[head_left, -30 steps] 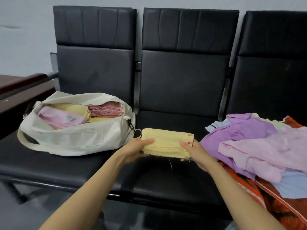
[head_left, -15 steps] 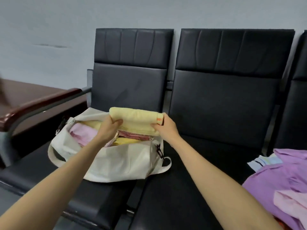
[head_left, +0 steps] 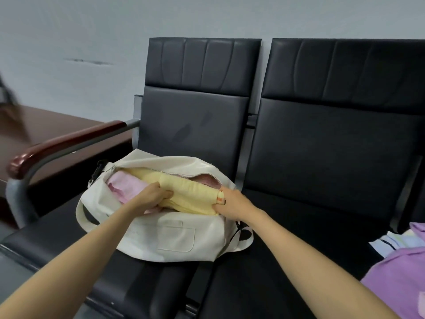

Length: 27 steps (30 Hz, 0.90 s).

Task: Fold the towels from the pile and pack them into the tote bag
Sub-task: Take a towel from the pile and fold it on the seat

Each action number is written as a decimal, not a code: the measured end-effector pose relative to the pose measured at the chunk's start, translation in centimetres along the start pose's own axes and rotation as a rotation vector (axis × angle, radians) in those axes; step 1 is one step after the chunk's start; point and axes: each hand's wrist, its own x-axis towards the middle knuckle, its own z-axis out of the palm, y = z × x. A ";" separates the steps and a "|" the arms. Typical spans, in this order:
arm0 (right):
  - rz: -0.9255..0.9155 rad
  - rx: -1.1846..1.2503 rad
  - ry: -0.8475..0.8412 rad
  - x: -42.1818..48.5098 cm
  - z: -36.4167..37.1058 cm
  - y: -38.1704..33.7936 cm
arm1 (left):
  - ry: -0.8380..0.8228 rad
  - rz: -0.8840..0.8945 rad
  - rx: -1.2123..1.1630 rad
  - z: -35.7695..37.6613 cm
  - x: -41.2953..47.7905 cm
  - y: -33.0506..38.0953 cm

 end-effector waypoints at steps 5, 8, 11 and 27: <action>0.019 0.039 -0.073 -0.1 -1.0 -1.0 | 0.039 -0.045 0.146 -0.7 0.4 1.1; 0.092 0.086 -0.013 0.4 -0.5 -2.0 | 0.177 0.027 0.216 -0.4 1.0 1.9; 0.191 -0.035 0.044 1.3 0.5 -2.9 | 0.146 0.036 0.320 0.4 2.1 1.6; -0.241 -0.429 0.138 1.0 0.9 -4.1 | 0.212 0.713 0.733 1.0 2.6 1.2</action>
